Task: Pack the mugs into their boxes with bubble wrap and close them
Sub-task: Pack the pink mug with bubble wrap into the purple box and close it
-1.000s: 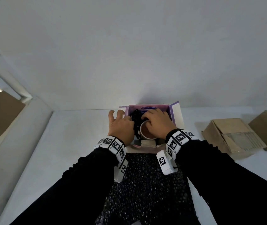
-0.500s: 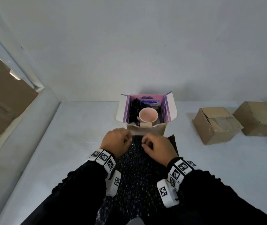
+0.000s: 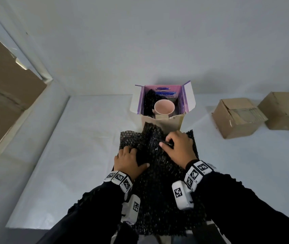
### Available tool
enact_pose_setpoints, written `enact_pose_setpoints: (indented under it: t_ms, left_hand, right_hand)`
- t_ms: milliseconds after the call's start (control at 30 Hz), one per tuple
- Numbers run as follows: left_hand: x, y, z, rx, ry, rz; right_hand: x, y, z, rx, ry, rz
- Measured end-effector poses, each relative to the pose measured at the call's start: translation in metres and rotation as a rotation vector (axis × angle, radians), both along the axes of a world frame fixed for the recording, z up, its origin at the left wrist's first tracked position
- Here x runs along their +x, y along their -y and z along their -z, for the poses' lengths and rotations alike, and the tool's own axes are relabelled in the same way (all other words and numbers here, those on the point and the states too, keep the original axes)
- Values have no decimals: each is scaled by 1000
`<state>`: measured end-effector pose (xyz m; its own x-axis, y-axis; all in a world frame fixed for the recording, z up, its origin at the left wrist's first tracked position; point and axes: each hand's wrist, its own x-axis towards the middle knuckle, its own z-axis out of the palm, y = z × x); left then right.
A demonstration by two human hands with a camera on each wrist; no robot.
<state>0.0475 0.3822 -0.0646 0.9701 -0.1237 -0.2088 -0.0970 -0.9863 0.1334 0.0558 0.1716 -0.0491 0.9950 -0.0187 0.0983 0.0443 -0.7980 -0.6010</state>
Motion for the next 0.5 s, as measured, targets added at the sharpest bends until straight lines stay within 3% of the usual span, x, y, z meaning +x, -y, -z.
enact_pose_setpoints:
  t_ms: [67,200,300,400,500]
  left_hand:
    - [4,-1,-4,-97,42,9]
    - [15,2,-15,-549,10,-10]
    - [22,7,-28,-750,-7,-1]
    - [27,12,-45,-814,-26,74]
    - [32,17,-69,-861,60,89]
  right_hand:
    - [3,3,-13,240,53,23]
    - [6,18,-44,464,84,170]
    - [9,35,-59,588,178,232]
    - [14,49,-69,659,217,251]
    - [16,54,-78,612,237,259]
